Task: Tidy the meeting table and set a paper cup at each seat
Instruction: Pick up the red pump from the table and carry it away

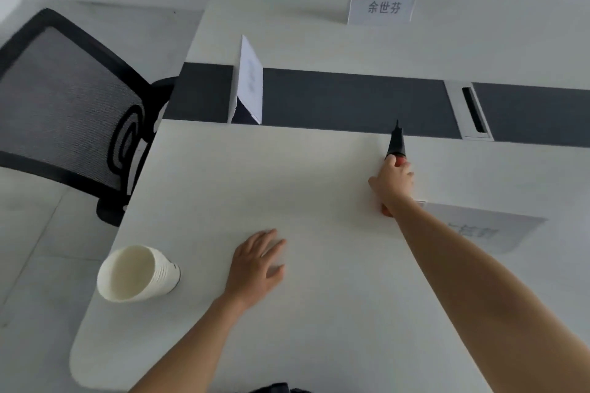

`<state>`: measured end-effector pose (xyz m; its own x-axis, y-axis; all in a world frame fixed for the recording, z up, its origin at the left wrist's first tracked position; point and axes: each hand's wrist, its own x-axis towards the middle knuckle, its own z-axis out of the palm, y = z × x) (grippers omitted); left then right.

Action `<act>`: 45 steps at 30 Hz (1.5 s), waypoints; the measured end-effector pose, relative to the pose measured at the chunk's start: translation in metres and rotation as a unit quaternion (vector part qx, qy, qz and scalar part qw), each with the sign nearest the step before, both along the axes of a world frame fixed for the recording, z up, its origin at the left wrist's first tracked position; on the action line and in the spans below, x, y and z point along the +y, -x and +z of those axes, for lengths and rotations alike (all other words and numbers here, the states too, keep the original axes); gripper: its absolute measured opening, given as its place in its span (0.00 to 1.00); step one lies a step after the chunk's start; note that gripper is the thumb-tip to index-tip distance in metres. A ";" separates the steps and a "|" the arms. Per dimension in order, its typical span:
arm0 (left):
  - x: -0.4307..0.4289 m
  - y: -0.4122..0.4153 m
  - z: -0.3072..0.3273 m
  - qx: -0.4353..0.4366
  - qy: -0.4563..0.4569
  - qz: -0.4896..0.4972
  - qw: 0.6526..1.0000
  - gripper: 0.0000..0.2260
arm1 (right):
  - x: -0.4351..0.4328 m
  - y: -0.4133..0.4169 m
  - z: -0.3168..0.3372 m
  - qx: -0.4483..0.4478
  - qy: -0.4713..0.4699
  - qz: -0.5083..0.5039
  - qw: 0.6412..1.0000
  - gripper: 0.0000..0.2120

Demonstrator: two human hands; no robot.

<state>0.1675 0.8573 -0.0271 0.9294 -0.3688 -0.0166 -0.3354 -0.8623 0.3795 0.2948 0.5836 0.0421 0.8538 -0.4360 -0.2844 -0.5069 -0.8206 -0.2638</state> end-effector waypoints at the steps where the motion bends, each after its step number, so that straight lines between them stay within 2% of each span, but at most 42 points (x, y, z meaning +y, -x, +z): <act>1: 0.001 -0.001 0.000 0.003 0.001 -0.001 1.000 0.20 | 0.000 -0.003 -0.003 0.010 -0.003 -0.009 1.000 0.22; 8: 0.002 -0.004 0.003 0.015 0.003 -0.003 1.000 0.21 | 0.027 0.002 -0.011 -0.030 -0.028 0.006 0.999 0.30; 13: -0.001 -0.004 0.006 0.024 -0.015 0.020 0.999 0.21 | 0.049 0.058 -0.009 -0.087 -0.140 0.011 0.986 0.34; 18: -0.009 0.014 0.025 0.025 0.099 0.113 0.988 0.23 | 0.072 0.127 -0.001 -0.136 -0.188 0.035 0.972 0.33; 22: -0.004 0.056 0.044 0.048 0.171 0.209 0.961 0.30 | 0.090 0.166 -0.005 -0.124 -0.213 0.056 0.968 0.32; 26: 0.014 0.108 0.049 0.048 0.176 0.272 0.945 0.21 | 0.109 0.201 -0.009 -0.080 -0.200 0.105 0.971 0.31; 29: 0.034 0.144 0.049 0.052 0.192 0.316 0.928 0.27 | 0.126 0.225 -0.011 -0.070 -0.188 0.139 0.970 0.32; 31: 0.048 0.168 0.050 0.050 0.202 0.349 0.914 0.28 | 0.138 0.240 -0.011 -0.069 -0.180 0.154 0.969 0.32; 35: 0.083 0.217 0.051 0.031 0.217 0.411 0.885 0.16 | 0.169 0.278 -0.009 -0.065 -0.162 0.180 0.968 0.32; 39: 0.128 0.284 0.053 0.032 0.239 0.454 0.857 0.22 | 0.216 0.331 -0.007 -0.059 -0.152 0.201 0.966 0.32; 41: 0.156 0.326 0.050 0.016 0.247 0.485 0.839 0.24 | 0.250 0.364 -0.006 -0.052 -0.150 0.228 0.961 0.32; 45: 0.214 0.415 0.044 -0.006 0.257 0.582 0.771 0.13 | 0.330 0.429 -0.006 -0.024 -0.190 0.312 0.931 0.33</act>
